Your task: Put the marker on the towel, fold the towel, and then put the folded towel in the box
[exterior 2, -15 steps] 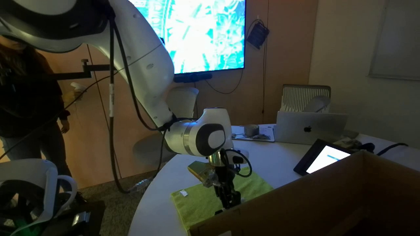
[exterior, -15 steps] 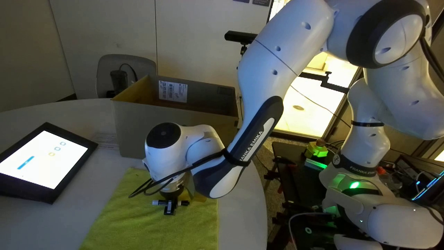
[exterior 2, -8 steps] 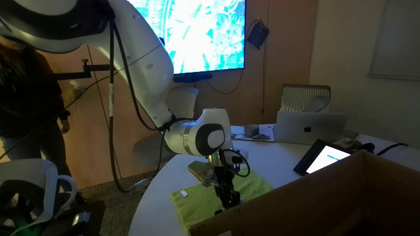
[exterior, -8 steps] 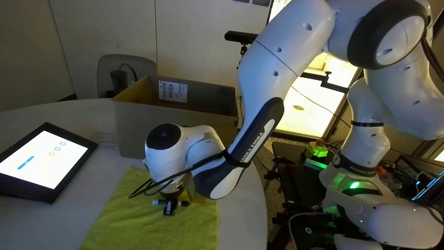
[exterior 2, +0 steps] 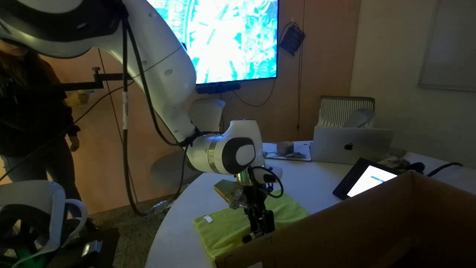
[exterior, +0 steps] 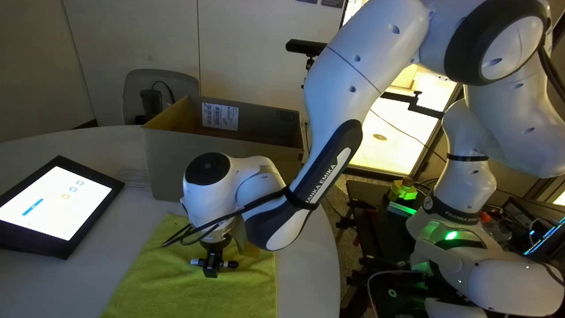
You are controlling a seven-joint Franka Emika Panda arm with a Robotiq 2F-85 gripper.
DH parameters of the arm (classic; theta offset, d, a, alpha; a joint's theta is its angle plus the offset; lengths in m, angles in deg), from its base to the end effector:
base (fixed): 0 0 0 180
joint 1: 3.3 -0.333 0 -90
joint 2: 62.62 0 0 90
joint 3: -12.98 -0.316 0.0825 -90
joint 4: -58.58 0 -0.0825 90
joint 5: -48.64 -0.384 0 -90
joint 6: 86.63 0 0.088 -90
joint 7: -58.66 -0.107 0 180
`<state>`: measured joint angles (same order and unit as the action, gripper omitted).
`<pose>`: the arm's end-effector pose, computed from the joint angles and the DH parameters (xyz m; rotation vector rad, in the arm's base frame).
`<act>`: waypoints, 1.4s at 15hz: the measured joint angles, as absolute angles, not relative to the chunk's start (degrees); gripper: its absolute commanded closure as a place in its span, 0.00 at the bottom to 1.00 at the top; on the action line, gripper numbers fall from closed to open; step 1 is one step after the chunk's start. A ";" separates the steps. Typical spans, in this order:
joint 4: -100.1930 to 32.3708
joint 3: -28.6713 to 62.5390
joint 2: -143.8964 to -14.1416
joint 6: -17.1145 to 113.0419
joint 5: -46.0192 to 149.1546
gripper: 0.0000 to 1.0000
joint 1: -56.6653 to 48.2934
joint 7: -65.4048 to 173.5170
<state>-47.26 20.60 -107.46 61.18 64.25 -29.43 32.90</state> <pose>0.5902 0.2044 0.0963 2.8976 0.2101 0.0585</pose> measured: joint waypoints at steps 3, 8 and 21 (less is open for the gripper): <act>-47.35 20.57 -106.55 61.32 64.08 0.00 -29.30 32.85; -49.39 20.58 -103.62 62.39 64.03 0.00 -28.38 32.52; -66.21 16.57 -98.12 73.71 55.01 0.00 -20.37 34.29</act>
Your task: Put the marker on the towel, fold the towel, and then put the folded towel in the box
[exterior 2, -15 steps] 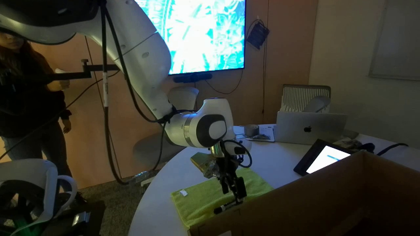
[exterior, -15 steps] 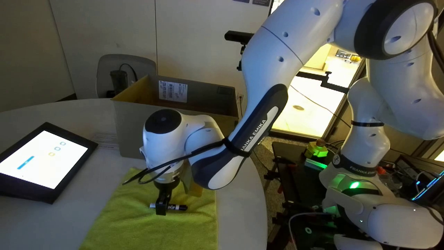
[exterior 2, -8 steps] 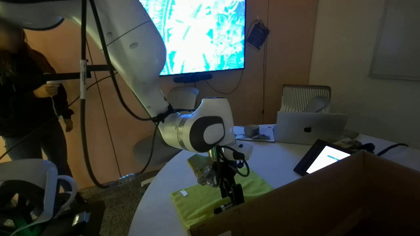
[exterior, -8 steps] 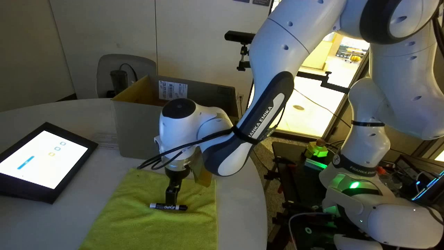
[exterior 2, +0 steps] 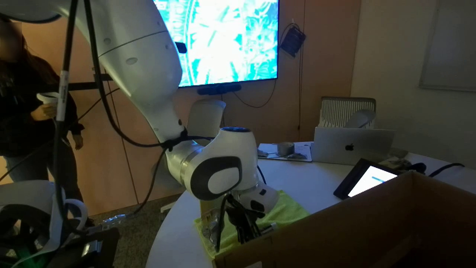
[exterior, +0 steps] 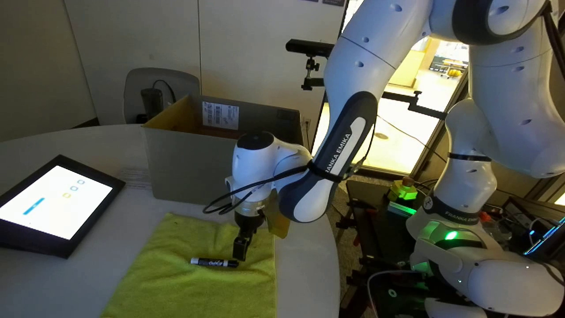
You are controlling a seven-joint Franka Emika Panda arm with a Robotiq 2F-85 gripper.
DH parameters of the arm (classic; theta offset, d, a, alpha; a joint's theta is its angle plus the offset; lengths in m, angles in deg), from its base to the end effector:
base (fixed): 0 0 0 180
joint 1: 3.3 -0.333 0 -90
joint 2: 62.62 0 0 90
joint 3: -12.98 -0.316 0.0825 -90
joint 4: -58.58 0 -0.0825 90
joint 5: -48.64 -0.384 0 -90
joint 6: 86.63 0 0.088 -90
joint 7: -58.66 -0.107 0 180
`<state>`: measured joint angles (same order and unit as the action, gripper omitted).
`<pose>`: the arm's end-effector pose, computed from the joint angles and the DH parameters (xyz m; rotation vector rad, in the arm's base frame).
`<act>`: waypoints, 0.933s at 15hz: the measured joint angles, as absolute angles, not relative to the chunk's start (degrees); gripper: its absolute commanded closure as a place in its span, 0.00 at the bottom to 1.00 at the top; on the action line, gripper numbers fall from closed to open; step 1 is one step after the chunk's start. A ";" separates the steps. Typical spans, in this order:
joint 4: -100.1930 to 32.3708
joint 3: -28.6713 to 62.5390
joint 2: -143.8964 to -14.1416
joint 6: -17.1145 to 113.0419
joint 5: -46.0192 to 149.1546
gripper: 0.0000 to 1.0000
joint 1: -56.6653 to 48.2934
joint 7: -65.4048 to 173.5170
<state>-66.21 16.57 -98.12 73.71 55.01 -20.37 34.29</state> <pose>0.5301 0.1303 0.1021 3.0696 -0.1132 0.0372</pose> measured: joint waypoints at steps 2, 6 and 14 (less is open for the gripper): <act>-68.18 15.74 -98.13 76.84 53.28 0.00 -18.73 35.66; -71.37 15.44 -98.30 82.18 50.36 0.00 -16.21 37.39; -74.34 13.24 -98.50 86.00 45.48 0.00 -11.74 40.49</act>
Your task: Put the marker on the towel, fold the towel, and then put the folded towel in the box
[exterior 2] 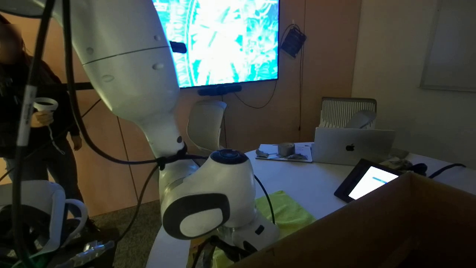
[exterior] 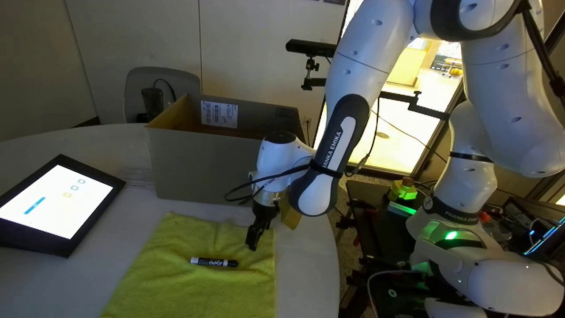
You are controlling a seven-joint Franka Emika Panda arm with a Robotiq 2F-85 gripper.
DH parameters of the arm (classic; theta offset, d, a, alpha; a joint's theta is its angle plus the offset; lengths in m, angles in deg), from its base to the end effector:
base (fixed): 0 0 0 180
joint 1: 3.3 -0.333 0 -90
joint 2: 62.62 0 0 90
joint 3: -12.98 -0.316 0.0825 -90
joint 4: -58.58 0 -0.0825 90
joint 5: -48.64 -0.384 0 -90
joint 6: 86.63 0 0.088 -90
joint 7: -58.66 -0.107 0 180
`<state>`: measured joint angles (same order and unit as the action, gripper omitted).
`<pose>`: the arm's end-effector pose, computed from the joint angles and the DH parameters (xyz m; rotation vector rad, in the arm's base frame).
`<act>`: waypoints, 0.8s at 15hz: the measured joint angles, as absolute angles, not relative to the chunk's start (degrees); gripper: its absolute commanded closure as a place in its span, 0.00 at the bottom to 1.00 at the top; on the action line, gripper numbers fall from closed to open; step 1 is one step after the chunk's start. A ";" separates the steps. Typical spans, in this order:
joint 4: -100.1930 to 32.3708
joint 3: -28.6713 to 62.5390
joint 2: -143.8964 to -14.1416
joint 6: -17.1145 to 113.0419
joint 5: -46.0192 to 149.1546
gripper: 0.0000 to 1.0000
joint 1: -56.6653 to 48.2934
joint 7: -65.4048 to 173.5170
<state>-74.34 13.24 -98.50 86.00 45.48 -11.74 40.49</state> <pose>0.4979 0.0672 0.0791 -3.0984 0.3546 -0.0994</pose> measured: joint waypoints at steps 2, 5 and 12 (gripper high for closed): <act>-74.58 12.51 -98.56 86.01 44.77 0.00 -11.03 41.00; -74.74 11.78 -98.57 86.01 44.39 0.00 -10.47 41.55; -75.10 10.64 -98.62 85.97 44.33 0.47 -9.71 42.32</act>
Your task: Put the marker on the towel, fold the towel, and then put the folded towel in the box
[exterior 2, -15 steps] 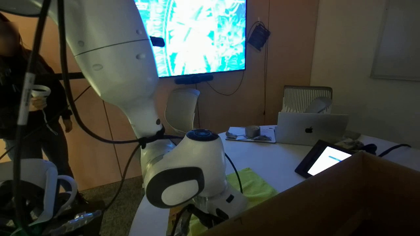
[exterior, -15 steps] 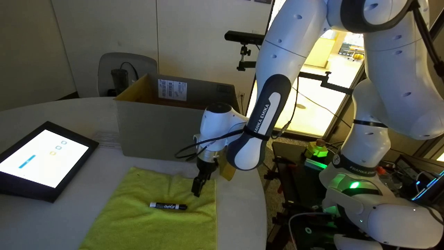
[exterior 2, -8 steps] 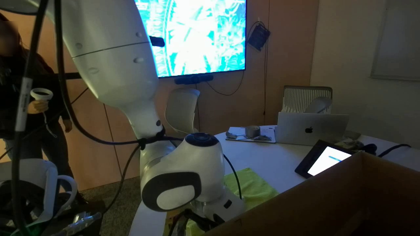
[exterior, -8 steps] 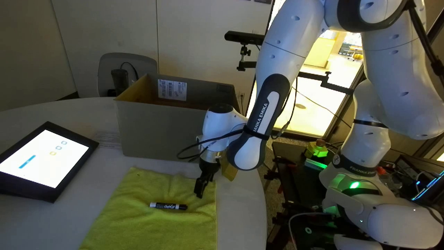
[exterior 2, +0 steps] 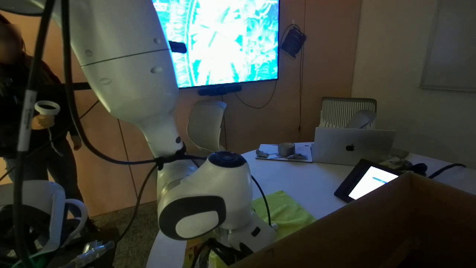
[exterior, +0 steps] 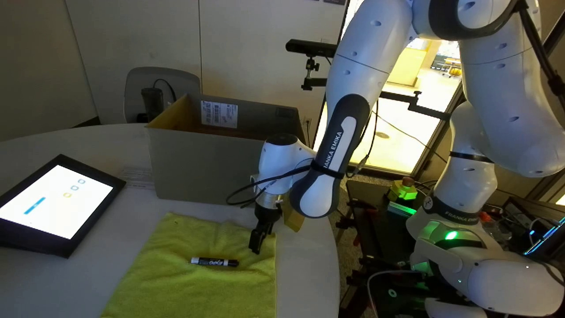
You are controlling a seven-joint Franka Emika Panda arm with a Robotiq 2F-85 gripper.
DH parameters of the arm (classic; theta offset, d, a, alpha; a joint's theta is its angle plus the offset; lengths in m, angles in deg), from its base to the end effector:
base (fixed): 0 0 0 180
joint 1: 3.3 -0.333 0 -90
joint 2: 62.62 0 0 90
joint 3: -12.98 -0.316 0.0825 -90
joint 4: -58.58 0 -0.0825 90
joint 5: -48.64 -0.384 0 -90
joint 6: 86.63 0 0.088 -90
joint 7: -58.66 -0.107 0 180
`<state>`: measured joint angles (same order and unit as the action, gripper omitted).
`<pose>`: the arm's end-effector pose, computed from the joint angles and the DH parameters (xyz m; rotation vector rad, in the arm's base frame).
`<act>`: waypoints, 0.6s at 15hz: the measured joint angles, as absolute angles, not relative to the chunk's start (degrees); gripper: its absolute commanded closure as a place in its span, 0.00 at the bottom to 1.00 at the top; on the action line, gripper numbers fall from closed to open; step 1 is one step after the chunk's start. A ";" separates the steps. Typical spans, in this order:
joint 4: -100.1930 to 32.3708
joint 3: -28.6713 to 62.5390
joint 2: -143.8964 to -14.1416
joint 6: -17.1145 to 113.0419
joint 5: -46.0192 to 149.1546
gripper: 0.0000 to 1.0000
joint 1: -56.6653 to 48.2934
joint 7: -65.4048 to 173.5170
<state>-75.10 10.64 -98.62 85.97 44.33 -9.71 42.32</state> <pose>0.4904 0.0722 0.0749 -3.0775 0.3325 -0.0645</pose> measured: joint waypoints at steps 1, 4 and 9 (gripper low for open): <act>-75.10 10.27 -98.54 85.97 44.30 0.55 -9.50 42.40; -75.10 8.78 -98.49 85.97 43.87 0.80 -8.49 42.94; -75.10 1.50 -98.85 85.74 41.56 0.94 -1.64 48.39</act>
<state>-75.10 1.50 -98.85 85.74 41.56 -1.64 48.39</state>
